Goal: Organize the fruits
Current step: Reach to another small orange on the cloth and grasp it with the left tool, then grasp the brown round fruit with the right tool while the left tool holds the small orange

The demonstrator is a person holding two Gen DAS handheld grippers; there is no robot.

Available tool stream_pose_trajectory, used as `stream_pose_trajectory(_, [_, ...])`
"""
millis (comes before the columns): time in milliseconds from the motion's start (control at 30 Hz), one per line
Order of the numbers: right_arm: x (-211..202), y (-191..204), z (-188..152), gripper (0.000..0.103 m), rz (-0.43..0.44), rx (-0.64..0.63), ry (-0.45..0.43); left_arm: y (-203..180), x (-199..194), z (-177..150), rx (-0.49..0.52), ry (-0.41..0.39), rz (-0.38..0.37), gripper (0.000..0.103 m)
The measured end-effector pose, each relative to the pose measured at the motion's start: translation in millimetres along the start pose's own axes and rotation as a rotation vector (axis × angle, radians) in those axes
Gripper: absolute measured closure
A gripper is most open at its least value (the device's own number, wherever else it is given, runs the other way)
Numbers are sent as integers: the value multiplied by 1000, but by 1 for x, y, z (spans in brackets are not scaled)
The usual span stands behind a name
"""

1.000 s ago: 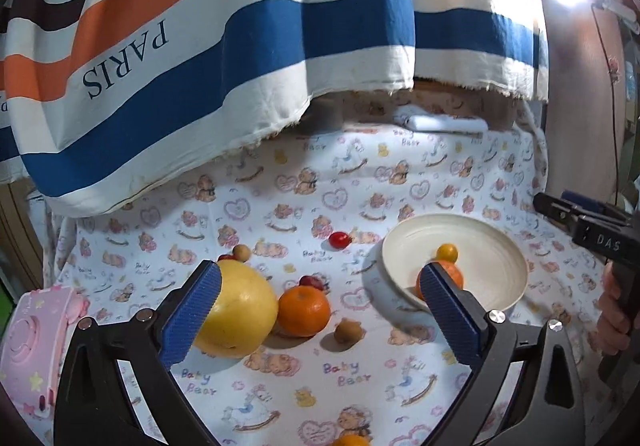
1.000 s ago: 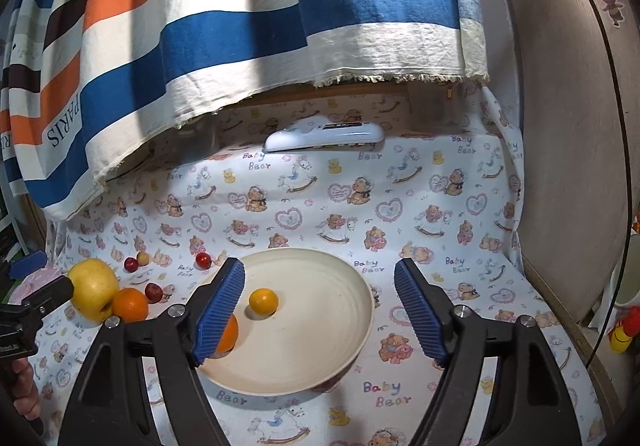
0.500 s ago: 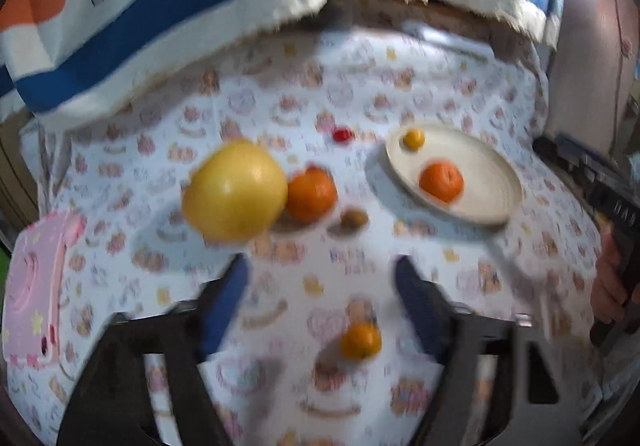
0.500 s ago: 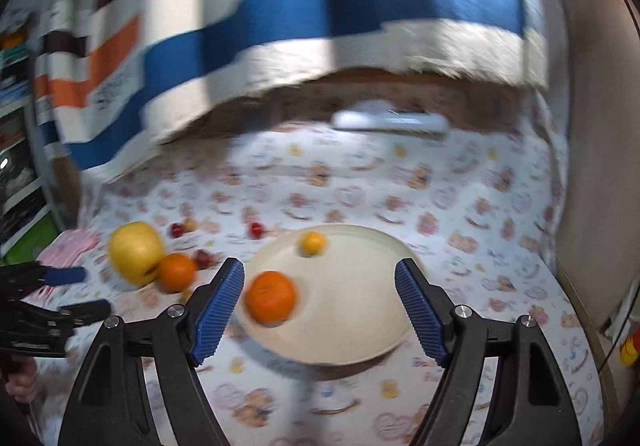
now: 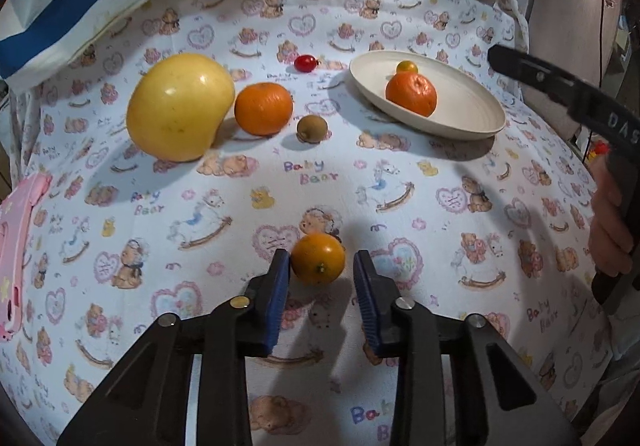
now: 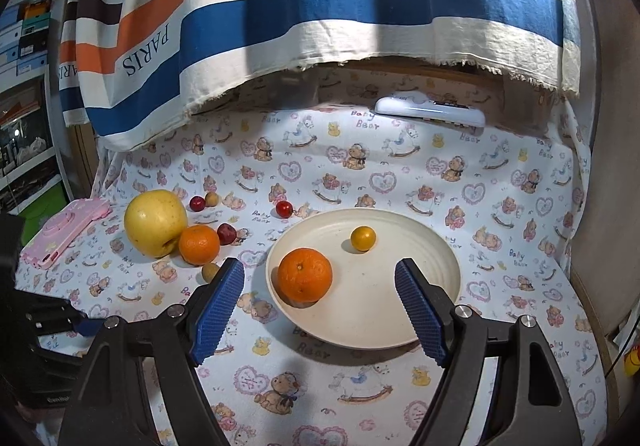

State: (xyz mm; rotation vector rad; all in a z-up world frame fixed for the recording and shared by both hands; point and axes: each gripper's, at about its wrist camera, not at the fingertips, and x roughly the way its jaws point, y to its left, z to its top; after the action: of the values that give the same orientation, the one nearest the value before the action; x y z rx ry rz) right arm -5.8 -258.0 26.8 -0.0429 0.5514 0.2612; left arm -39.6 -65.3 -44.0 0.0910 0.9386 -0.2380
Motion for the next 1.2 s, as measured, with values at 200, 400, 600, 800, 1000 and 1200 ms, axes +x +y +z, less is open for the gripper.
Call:
stream_pose_trajectory(200, [0, -1, 0, 24, 4, 1, 3, 8, -7, 3, -14, -24, 8, 76])
stream_pose_trajectory(400, [0, -1, 0, 24, 3, 1, 0, 23, -40, 20, -25, -167, 56, 76])
stream_pose_trajectory(600, [3, -4, 0, 24, 3, 16, 16, 25, -67, 46, 15, -328, 109, 76])
stream_pose_trajectory(800, [8, -9, 1, 24, -3, 26, 20, 30, -79, 68, -6, -405, 84, 76])
stream_pose_trajectory(1000, [11, -11, -1, 24, -1, 32, 26, 24, -73, 73, 27, -443, 103, 76])
stream_pose_trajectory(1200, [21, -11, -5, 24, 28, 54, 65, 25, -52, 65, 29, -443, 70, 76])
